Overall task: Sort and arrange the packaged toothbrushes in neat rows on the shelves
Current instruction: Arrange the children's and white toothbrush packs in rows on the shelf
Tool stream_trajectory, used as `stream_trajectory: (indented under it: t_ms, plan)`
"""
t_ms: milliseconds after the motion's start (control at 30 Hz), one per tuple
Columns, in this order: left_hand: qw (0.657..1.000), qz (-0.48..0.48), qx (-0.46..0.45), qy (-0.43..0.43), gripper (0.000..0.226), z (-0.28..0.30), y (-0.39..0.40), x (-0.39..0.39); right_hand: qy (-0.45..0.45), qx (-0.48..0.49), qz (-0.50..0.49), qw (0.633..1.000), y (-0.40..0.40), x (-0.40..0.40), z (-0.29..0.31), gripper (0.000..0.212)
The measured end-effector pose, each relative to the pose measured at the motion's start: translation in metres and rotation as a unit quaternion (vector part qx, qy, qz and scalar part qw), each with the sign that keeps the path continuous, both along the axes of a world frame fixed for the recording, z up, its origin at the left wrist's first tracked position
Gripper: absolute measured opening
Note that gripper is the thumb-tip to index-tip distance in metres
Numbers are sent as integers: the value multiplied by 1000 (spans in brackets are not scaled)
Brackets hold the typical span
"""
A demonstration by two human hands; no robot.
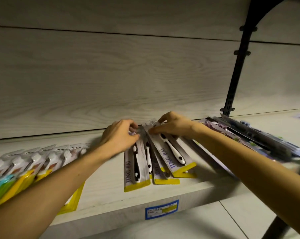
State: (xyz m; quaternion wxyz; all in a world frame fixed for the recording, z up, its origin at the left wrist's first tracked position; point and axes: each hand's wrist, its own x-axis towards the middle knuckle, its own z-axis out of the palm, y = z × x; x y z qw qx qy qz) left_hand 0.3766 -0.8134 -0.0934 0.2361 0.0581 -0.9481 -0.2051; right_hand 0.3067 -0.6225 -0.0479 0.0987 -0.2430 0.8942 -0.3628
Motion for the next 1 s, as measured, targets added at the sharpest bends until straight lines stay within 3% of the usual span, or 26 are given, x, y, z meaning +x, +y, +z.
stream_trajectory:
  t_ms: [133,300,367,467,600,667,767,867,1000]
  plan:
    - [999,34,16,3,26,3,-1,2,-56,-91,6,994,-5,3,1,81]
    - [999,20,13,-21,61,3,4,3,-108,-152,49,981,9,4,2,34]
    - [997,-20,17,-68,75,1,9,7,-112,-162,73,978,18,1,3,32]
    - [991,-64,33,-108,58,1,12,10,-7,-130,42,991,28,-8,-1,30]
    - [985,-70,130,-94,28,7,9,11,215,79,-33,973,36,-21,-13,35]
    - [986,-50,139,-74,24,7,6,11,233,148,-21,961,35,-19,-19,41]
    - [991,-22,117,-60,21,5,3,11,248,176,-6,953,29,-17,-24,38]
    - [990,-7,126,-58,18,4,2,12,251,155,-4,956,30,-20,-22,34]
    - [982,-37,173,-65,39,4,3,15,214,70,-15,974,38,-31,-21,29]
